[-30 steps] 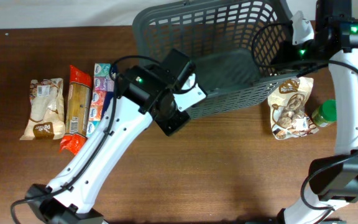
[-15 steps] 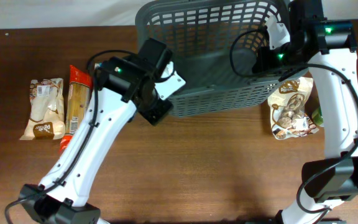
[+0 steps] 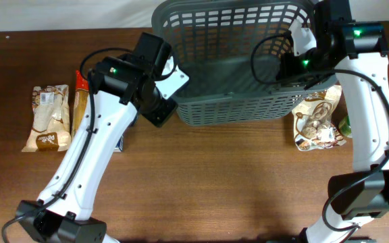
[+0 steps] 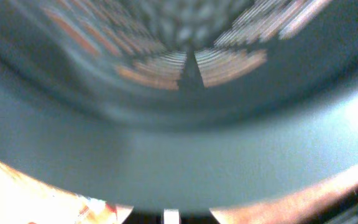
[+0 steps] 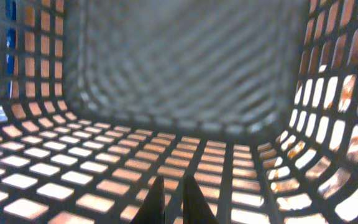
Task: Pack container
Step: 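Release the basket and retract both grippers to the sides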
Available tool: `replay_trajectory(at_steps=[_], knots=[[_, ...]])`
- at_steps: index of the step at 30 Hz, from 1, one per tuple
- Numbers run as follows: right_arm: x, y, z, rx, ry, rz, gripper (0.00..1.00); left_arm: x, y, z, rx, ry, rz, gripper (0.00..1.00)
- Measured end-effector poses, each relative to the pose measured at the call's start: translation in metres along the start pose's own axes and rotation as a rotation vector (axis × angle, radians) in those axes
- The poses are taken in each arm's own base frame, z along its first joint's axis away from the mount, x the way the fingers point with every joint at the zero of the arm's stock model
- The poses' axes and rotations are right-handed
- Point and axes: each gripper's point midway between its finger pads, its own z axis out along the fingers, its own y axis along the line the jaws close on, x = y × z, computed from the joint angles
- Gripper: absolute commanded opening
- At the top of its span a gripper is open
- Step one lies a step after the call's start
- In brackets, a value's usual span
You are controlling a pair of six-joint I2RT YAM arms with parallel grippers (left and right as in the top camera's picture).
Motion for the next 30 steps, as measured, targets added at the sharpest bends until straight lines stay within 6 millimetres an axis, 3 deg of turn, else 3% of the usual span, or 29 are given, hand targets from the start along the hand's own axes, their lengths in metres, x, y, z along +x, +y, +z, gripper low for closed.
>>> replay_trajectory(at_steps=[4,7,10,13,16,23,26,30], knots=[[-0.012,0.000,-0.003,0.002,-0.048,-0.013,0.04,0.025,-0.006,-0.001,0.026,0.100,-0.010,0.02],[-0.023,0.002,-0.016,0.006,-0.098,-0.023,0.04,0.037,0.000,-0.003,0.021,0.143,-0.059,0.02],[-0.047,0.001,-0.051,0.018,-0.220,-0.019,0.04,0.047,0.020,-0.004,0.000,0.156,-0.162,0.02],[-0.061,-0.013,-0.079,0.040,-0.312,0.018,0.04,0.055,0.041,-0.004,-0.020,0.150,-0.266,0.02],[-0.066,-0.046,-0.106,0.083,-0.384,0.101,0.04,0.062,0.063,-0.005,-0.044,0.134,-0.371,0.02],[-0.047,-0.137,-0.139,0.189,-0.438,0.329,0.04,0.093,0.111,-0.013,-0.097,0.112,-0.603,0.02],[-0.042,-0.151,-0.144,0.205,-0.444,0.364,0.04,0.102,0.126,-0.015,-0.115,0.101,-0.661,0.02],[-0.043,-0.155,-0.138,0.203,-0.433,0.371,0.04,0.112,0.137,-0.017,-0.117,0.089,-0.719,0.02]])
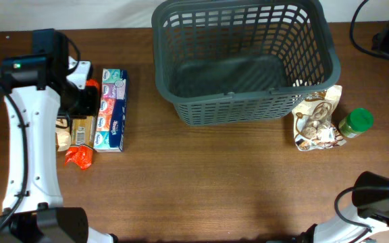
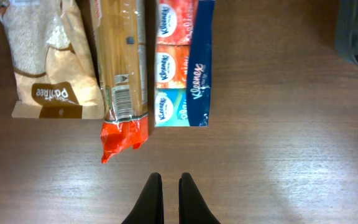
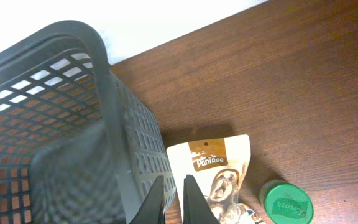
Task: Pack container
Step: 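Release the basket and retract both grippers to the sides, then lower the left gripper and grasp the Kleenex tissue pack row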
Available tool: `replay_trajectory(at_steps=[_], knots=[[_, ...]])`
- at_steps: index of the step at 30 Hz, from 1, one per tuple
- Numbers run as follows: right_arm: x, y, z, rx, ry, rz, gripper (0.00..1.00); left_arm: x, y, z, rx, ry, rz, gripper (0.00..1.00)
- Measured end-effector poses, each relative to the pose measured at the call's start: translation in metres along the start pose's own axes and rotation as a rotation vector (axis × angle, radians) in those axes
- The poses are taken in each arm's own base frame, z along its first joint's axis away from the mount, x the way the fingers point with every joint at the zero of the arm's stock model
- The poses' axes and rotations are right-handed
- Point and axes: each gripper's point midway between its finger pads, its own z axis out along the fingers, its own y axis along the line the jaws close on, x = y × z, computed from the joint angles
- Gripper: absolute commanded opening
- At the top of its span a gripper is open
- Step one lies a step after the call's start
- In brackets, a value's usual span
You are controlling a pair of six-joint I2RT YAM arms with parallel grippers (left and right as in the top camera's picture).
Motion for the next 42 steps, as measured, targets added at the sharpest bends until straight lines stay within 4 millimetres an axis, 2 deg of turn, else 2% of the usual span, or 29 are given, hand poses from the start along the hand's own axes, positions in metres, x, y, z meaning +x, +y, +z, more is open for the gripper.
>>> replay_trajectory(at_steps=[9,15,25,36,42], knots=[[0.006,-0.004,0.061,-0.036,0.086,0.010,0.04,0.001,0.011,0.000,0.006,-0.001,-0.042,0.02],[0.013,0.007,0.081,-0.084,0.132,0.009,0.04,0.001,0.010,0.000,0.010,-0.003,-0.042,0.02],[0.022,0.052,0.096,-0.143,0.152,-0.068,0.04,-0.001,0.010,0.000,0.013,-0.010,-0.042,0.02],[0.033,0.089,0.100,-0.188,0.175,-0.128,0.04,-0.001,0.010,0.000,0.012,-0.010,-0.042,0.02],[0.040,0.101,0.101,-0.202,0.191,-0.147,0.04,-0.001,0.010,0.000,0.013,-0.010,-0.042,0.02]])
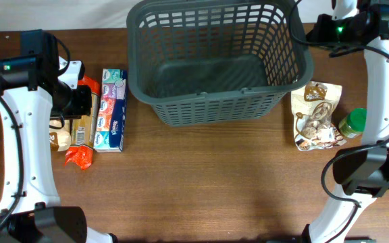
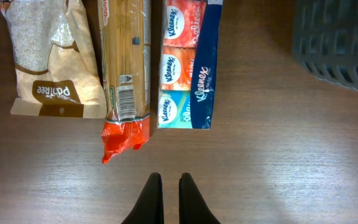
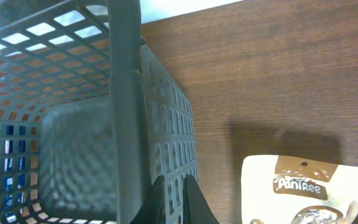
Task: Pack container
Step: 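Lower the left gripper and grasp the Kleenex tissue pack row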
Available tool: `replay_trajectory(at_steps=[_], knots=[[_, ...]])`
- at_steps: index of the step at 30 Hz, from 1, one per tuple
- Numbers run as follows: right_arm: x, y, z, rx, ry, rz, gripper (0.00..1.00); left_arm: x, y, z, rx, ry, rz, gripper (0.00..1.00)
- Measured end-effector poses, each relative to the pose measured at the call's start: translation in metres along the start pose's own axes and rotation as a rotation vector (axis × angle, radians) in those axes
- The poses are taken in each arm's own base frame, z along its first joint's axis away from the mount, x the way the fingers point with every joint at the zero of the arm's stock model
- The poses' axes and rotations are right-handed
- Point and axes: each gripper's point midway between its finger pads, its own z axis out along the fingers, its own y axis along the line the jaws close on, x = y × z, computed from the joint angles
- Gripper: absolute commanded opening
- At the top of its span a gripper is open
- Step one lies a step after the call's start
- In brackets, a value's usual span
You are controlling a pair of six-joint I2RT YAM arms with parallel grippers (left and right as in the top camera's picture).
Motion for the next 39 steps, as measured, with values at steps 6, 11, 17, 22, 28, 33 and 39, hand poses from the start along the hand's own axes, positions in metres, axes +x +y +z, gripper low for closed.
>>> replay_trajectory(at_steps=[6,11,17,22,28,33,39], knots=[[0.008,0.016,0.005,-0.016,0.030,-0.021,0.04,0.000,0.000,0.000,0.000,0.000,0.000,0.02],[0.012,0.034,0.010,-0.035,0.043,-0.052,0.04,0.000,0.000,0.000,0.000,0.000,0.000,0.11],[0.011,0.027,0.010,0.000,0.036,-0.043,0.04,-0.001,0.000,0.000,0.000,-0.004,-0.008,0.33],[-0.001,-0.013,-0.004,0.051,-0.007,0.078,0.04,-0.003,0.000,0.000,0.002,-0.012,-0.007,0.55],[-0.005,-0.066,-0.027,0.072,-0.039,0.224,0.04,-0.004,-0.001,0.000,0.005,-0.017,-0.007,0.85],[-0.006,-0.081,-0.033,0.088,-0.054,0.257,0.80,-0.005,-0.001,0.000,0.005,-0.019,-0.006,0.72],[-0.008,-0.108,-0.040,0.188,-0.078,0.271,0.99,-0.001,0.000,0.000,0.001,-0.002,-0.007,0.58]])
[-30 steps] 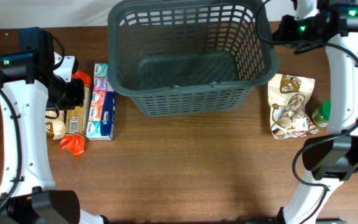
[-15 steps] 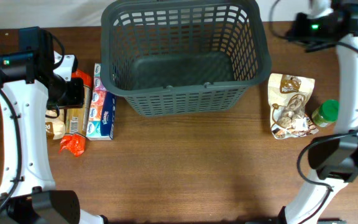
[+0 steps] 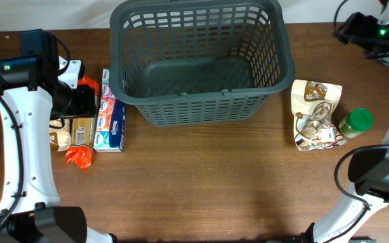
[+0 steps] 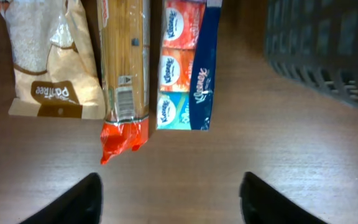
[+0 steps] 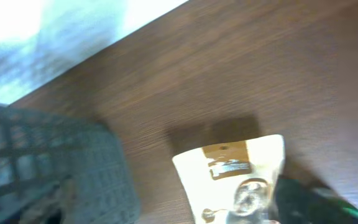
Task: Pack container
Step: 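Lower the left gripper and grasp the Kleenex tissue pack row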
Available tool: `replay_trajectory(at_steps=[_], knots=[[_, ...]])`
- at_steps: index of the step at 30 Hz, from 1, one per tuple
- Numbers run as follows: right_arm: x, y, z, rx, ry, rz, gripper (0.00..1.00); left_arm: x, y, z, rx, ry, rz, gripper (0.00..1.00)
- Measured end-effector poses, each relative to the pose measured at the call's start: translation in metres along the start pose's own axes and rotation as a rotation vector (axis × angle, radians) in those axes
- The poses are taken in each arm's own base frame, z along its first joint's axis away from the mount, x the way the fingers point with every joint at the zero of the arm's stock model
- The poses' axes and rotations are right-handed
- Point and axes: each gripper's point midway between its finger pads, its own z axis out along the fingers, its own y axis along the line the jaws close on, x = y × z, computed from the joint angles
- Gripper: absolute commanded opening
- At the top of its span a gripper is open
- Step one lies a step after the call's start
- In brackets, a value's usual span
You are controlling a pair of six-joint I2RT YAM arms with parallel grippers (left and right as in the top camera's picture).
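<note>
The grey mesh basket (image 3: 198,61) stands empty at the back middle. Left of it lie a Kleenex tissue pack (image 4: 188,68), a long pasta pack (image 4: 124,68) and a beige PaniRee bag (image 4: 48,62), side by side. My left gripper (image 4: 169,200) hovers open over bare table just in front of them. A PaniRee snack pouch (image 3: 316,115) and a green-lidded jar (image 3: 355,121) lie right of the basket. My right gripper (image 5: 176,202) is open, high above the pouch (image 5: 235,174); that view is blurred.
The basket's left front corner (image 4: 328,50) almost touches the tissue pack. The table's back edge meets a white wall behind the basket. Brown tabletop (image 3: 201,182) stretches across the front.
Both grippers were shut and are now open. The basket stands further left, close to the tissue pack. My right gripper has left the basket's right rim and moved right. The left arm has stayed put.
First both grippers were at the basket, the left at its front left corner and the right inside its right end. Then the left hung shut over the packs and the right was off to the right. Later the right was at the rim; the basket has shifted left twice.
</note>
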Motion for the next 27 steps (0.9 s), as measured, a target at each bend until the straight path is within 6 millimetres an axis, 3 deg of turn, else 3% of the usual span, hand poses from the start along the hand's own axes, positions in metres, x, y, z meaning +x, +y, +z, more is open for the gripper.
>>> replay_trajectory(at_steps=[2,3,5,6,8,13,21,27], knots=[[-0.003,-0.011,-0.002,0.032,-0.009,0.013,0.99,0.000,0.001,0.000,-0.003,0.001,0.000,0.63],[-0.003,-0.014,-0.002,0.041,-0.012,0.017,0.99,-0.001,0.001,0.000,-0.006,-0.005,0.002,0.79],[-0.005,-0.020,-0.003,0.060,-0.018,0.023,0.99,-0.007,0.002,0.002,-0.011,-0.025,0.005,0.97],[-0.005,-0.022,-0.003,0.066,-0.020,0.024,0.99,-0.009,0.003,0.004,-0.013,-0.034,0.005,1.00],[-0.005,-0.022,-0.003,0.070,-0.020,0.023,0.99,-0.015,0.000,0.013,0.006,-0.044,0.030,1.00],[-0.006,-0.024,-0.004,0.080,-0.023,0.024,0.99,-0.010,-0.007,0.073,0.073,0.088,0.098,0.99],[-0.006,-0.024,-0.004,0.080,-0.023,0.024,0.99,-0.008,-0.006,0.147,0.101,0.238,0.124,0.99],[-0.006,-0.024,-0.004,0.080,-0.024,0.024,0.99,-0.001,-0.006,0.182,0.119,0.313,0.150,1.00]])
